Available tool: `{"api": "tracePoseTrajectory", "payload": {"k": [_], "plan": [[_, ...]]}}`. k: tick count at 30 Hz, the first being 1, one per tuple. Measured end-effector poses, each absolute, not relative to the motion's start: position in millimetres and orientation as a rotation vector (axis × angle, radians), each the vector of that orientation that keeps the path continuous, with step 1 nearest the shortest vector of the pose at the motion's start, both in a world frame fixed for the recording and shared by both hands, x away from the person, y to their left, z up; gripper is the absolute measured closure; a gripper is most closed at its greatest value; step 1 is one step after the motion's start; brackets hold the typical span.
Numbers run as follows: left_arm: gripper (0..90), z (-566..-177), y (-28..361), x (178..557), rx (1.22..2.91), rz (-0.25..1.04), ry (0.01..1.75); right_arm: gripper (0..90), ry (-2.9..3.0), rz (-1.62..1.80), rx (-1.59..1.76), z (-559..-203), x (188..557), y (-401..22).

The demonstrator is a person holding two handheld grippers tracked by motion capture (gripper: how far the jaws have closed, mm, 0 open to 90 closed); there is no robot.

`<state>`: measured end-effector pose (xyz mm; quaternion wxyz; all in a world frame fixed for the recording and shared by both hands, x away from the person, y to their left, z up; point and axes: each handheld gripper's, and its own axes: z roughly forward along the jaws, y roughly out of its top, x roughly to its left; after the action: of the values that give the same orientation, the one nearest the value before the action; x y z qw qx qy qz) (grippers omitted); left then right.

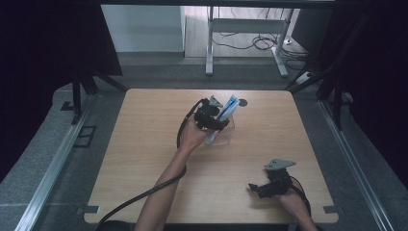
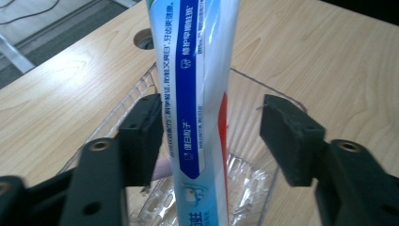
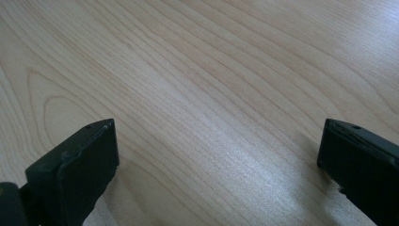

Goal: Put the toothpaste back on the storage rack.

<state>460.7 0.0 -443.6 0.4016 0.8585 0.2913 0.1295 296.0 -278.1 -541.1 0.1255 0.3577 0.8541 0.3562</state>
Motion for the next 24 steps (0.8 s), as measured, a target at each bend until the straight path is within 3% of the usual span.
{"api": "tracePoseTrajectory", "payload": {"k": [7, 11, 24], "plan": [[21.8, -440.8, 1.0, 459.5, 2.171, 0.282, 0.744, 0.0, 2.482, 1.048, 1.036, -540.5, 295.8, -278.2], [17.3, -439.4, 1.5, 457.6, 2.179, 0.281, 0.747, 0.0, 2.479, 1.052, 1.035, -540.3, 295.7, -278.4], [13.1, -430.6, 7.3, 444.7, 2.179, 0.270, 0.695, 0.0, 2.470, 1.056, 1.029, -539.6, 295.3, -278.0]]}}
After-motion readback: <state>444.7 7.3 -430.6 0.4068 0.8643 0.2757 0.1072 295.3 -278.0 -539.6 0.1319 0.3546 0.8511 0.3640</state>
